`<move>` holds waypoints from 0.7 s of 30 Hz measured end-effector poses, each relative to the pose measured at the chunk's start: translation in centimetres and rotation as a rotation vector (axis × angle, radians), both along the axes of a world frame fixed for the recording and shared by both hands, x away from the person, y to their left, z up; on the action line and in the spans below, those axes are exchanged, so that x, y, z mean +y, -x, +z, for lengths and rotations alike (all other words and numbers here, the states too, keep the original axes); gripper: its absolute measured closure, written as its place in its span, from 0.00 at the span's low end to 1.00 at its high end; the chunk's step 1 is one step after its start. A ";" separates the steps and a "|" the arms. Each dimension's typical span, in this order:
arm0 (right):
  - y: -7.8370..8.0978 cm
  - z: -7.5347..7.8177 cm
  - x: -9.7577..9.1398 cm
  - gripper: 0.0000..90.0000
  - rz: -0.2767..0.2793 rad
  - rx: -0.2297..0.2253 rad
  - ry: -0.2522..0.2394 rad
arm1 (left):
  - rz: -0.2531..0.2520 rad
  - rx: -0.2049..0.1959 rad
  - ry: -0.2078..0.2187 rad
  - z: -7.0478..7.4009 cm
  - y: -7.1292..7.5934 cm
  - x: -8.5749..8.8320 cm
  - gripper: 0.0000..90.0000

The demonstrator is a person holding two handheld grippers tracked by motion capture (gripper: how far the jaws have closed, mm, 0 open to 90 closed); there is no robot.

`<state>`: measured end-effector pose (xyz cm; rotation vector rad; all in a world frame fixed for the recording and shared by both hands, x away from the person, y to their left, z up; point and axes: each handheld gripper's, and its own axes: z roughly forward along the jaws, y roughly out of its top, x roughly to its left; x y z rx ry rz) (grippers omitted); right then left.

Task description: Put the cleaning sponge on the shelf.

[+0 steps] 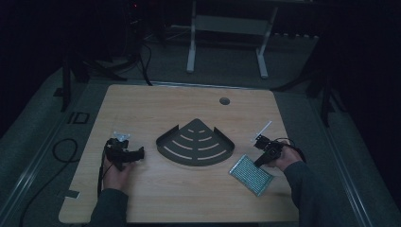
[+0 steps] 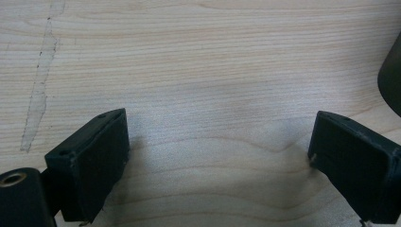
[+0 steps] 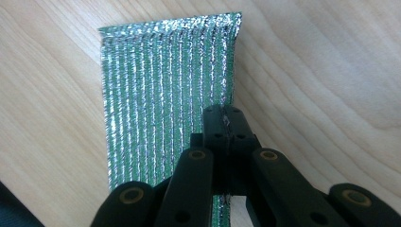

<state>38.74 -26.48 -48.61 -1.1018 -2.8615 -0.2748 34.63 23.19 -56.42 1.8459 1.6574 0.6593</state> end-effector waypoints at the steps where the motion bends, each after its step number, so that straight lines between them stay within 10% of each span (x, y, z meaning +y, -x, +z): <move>1: 0.0 0.2 0.0 1.00 0.005 -0.004 0.001 | 0.000 0.000 0.000 0.0 0.0 0.0 0.07; 21: -0.8 3.8 -0.2 1.00 -0.010 -0.065 0.002 | 0.000 0.000 0.000 0.0 0.0 0.0 0.07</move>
